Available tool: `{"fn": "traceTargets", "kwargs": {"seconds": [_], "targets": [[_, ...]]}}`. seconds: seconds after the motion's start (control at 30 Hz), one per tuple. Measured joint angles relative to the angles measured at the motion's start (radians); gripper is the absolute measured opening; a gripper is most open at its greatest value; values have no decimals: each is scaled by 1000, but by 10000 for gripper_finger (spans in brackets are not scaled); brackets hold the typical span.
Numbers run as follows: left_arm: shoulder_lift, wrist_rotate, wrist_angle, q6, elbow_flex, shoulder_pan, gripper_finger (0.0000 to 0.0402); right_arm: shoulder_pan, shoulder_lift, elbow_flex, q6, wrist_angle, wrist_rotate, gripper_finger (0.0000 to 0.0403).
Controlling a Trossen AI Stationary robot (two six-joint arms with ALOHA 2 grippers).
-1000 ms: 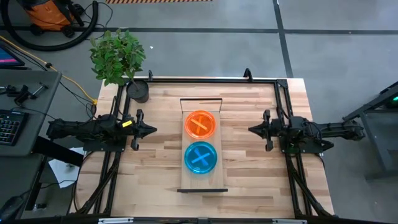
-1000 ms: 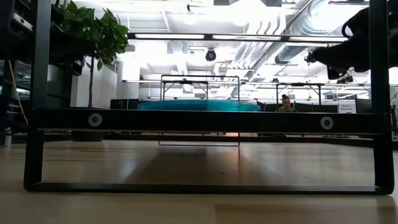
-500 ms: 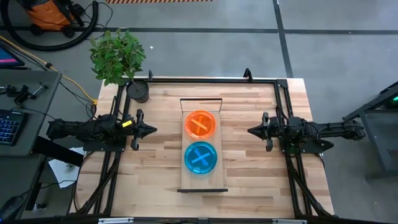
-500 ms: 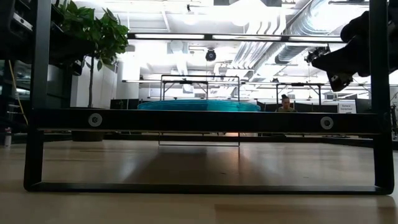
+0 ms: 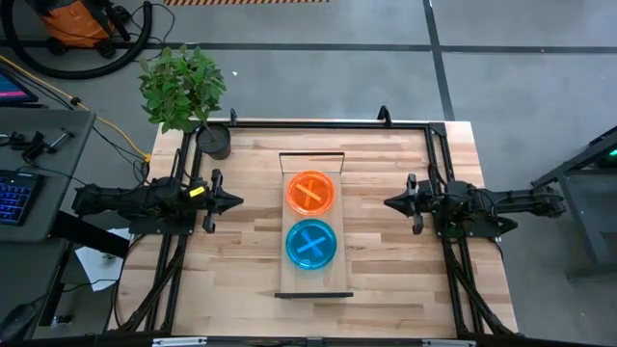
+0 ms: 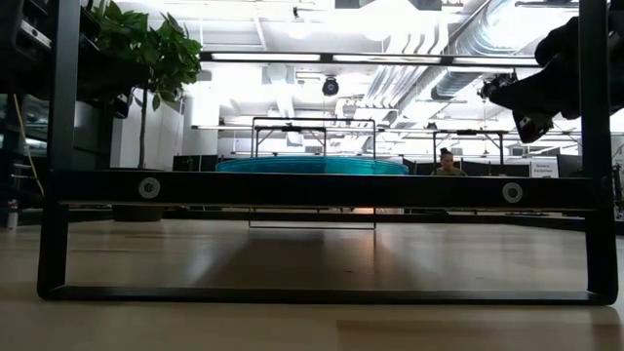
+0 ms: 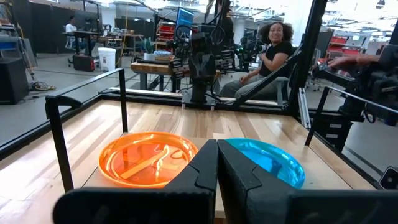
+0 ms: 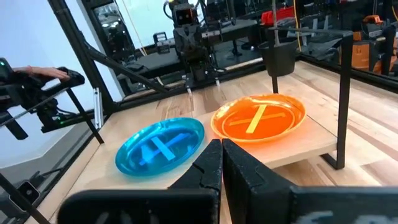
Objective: Place and stack plates onto a shelf
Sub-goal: Return to Home Position
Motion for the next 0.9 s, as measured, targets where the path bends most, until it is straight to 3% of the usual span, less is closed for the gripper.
{"fn": "traceTargets", "kwargs": {"seconds": [0.2,0.9], "targets": [[0,0,0,0,0,0,0,-2,-88,-1,1,14,2,0],[0,0,1,0,0,0,0,-2,-89,-2,1,8,1,0]]}}
